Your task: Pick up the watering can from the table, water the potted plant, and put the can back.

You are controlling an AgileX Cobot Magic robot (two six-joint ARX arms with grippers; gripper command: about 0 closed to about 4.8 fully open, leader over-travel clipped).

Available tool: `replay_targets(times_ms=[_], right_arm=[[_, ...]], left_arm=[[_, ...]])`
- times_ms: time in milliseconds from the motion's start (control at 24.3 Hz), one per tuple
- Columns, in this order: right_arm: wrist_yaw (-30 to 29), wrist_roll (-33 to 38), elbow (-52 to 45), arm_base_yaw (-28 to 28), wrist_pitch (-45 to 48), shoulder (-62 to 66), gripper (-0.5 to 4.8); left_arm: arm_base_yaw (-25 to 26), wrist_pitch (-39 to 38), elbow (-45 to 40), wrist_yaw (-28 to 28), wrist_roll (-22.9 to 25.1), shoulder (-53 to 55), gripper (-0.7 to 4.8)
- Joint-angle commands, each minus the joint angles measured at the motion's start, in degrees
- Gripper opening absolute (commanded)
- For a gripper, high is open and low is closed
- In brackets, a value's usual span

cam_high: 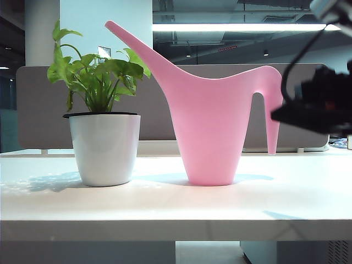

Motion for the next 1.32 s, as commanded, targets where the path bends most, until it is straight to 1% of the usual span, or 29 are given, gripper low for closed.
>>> replay_targets(times_ms=[41, 165, 206, 371, 701, 948, 1237, 1319], right_arm=[[3.9, -0.4, 0.1, 0.0, -1.9, 0.0, -0.06], [4.9, -0.4, -0.2, -0.2, -2.3, 0.0, -0.06], [4.9, -0.4, -0.5, -0.2, -3.2, 0.0, -0.06], [4.7, 0.3, -1.1, -0.2, -6.3, -0.1, -0.06], [4.3, 2.1, -1.1, -0.2, -4.3, -0.2, -0.06], [4.7, 2.0, -1.1, -0.2, -8.3, 0.0, -0.06], [4.7, 2.0, -1.1, -0.2, -9.4, 0.0, -0.06], [6.2, -0.6, -1.1, -0.3, -9.4, 0.0, -0.06]], left_arm=[[1.0, 2.8, -1.2, 0.1, 0.0, 0.2, 0.03], [1.0, 8.4, -2.7, 0.2, 0.0, 0.2, 0.03], [1.0, 8.7, -3.0, 0.1, 0.0, 0.2, 0.03], [1.0, 8.6, -3.0, 0.2, 0.0, 0.2, 0.03], [1.0, 8.5, -3.0, 0.1, 0.0, 0.2, 0.03], [1.0, 8.5, -3.0, 0.1, 0.0, 0.3, 0.03], [1.0, 8.5, -3.0, 0.1, 0.0, 0.3, 0.03], [1.0, 8.5, -3.0, 0.1, 0.0, 0.3, 0.03]])
